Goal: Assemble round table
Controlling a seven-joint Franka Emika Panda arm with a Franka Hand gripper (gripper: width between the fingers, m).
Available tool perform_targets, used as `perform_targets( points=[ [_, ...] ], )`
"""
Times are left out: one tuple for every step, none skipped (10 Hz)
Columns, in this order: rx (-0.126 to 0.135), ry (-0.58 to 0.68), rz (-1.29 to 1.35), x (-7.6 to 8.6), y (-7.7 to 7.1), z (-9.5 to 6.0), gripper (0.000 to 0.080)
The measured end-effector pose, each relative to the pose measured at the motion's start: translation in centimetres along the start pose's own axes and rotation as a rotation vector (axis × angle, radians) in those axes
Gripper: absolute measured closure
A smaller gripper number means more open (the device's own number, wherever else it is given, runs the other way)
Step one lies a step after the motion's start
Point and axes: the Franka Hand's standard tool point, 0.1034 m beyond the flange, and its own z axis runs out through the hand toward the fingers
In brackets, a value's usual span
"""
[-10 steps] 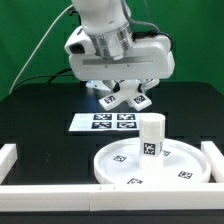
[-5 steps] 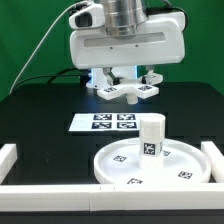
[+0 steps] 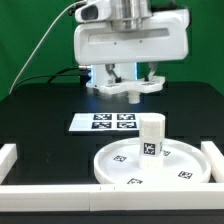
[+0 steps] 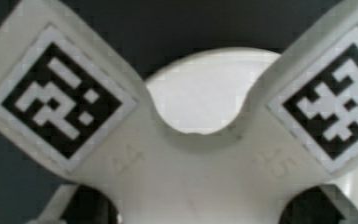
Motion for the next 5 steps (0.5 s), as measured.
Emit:
perform_targets(
  points=[
    [0.003,0.006,0.002,2.37,-1.3,-1.45,0.0357],
    [0.0,0.002,-0.034,3.17,-1.48,-1.41,0.0357],
    [-0.003,-0.011,-0.046,3.2,-1.39,-1.08,0.0357],
    [-0.002,-0.01,-0.046,3.16,-1.43,-1.14,0.0357],
    [-0.003,-0.011,-0.046,3.16,-1.42,-1.11,0.0357]
  ],
)
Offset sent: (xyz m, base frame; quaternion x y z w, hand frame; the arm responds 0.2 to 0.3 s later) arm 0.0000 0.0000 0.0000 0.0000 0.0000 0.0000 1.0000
